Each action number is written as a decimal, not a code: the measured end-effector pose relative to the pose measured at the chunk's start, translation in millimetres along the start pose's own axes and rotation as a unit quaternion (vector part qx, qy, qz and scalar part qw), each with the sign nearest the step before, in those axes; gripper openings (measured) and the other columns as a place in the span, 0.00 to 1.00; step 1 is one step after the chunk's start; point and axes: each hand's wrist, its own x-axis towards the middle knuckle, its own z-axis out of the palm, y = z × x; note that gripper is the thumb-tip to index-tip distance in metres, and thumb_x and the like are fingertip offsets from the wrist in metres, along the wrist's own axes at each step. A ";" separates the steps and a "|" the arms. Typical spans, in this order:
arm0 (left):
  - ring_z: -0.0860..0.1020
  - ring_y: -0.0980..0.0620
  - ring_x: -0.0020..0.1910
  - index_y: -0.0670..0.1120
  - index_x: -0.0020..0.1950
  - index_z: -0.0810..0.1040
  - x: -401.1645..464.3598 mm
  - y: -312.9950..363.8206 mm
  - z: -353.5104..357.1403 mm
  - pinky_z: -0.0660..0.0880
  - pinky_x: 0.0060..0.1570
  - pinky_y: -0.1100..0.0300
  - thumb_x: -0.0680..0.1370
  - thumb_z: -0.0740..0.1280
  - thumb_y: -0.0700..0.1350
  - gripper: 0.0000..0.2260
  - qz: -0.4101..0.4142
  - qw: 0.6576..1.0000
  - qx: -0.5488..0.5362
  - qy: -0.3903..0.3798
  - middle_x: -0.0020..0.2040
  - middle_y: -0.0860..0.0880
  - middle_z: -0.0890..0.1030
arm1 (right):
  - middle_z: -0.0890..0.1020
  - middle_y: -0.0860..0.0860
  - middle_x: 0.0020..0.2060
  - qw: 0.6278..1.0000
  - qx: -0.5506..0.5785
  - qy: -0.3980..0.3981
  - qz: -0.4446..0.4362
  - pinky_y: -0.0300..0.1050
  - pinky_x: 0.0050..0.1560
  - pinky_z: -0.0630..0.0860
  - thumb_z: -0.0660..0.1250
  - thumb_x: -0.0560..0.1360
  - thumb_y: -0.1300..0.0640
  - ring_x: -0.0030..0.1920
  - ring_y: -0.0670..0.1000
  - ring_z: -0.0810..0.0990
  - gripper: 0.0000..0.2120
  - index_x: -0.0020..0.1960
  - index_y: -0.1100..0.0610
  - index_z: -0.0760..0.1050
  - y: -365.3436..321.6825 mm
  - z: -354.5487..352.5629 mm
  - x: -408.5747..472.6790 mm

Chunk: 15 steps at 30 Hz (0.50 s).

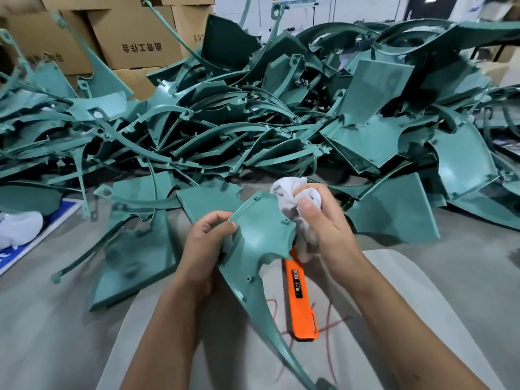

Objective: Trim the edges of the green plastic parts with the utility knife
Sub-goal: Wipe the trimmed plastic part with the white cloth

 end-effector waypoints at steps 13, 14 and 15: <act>0.85 0.40 0.53 0.39 0.63 0.82 -15.6 14.1 10.6 0.84 0.47 0.46 0.72 0.74 0.45 0.21 -0.120 0.948 -0.283 0.082 0.57 0.38 0.85 | 0.87 0.55 0.56 0.997 0.063 -0.013 -0.038 0.54 0.56 0.82 0.75 0.74 0.60 0.56 0.58 0.87 0.21 0.67 0.56 0.80 1.0 -11.9 5.9; 0.85 0.39 0.55 0.40 0.65 0.81 -20.0 16.2 11.0 0.84 0.48 0.45 0.73 0.73 0.45 0.21 -0.118 0.946 -0.297 0.049 0.58 0.39 0.85 | 0.88 0.54 0.55 0.998 0.048 0.003 -0.028 0.55 0.56 0.83 0.76 0.74 0.60 0.55 0.57 0.87 0.19 0.65 0.56 0.81 1.7 -11.2 6.0; 0.84 0.39 0.56 0.40 0.66 0.80 -24.5 18.0 12.2 0.84 0.47 0.45 0.73 0.72 0.43 0.21 -0.113 0.945 -0.305 0.016 0.60 0.39 0.84 | 0.88 0.54 0.54 0.999 0.041 0.015 -0.019 0.56 0.57 0.83 0.76 0.75 0.61 0.54 0.57 0.87 0.17 0.64 0.56 0.82 2.7 -10.9 5.9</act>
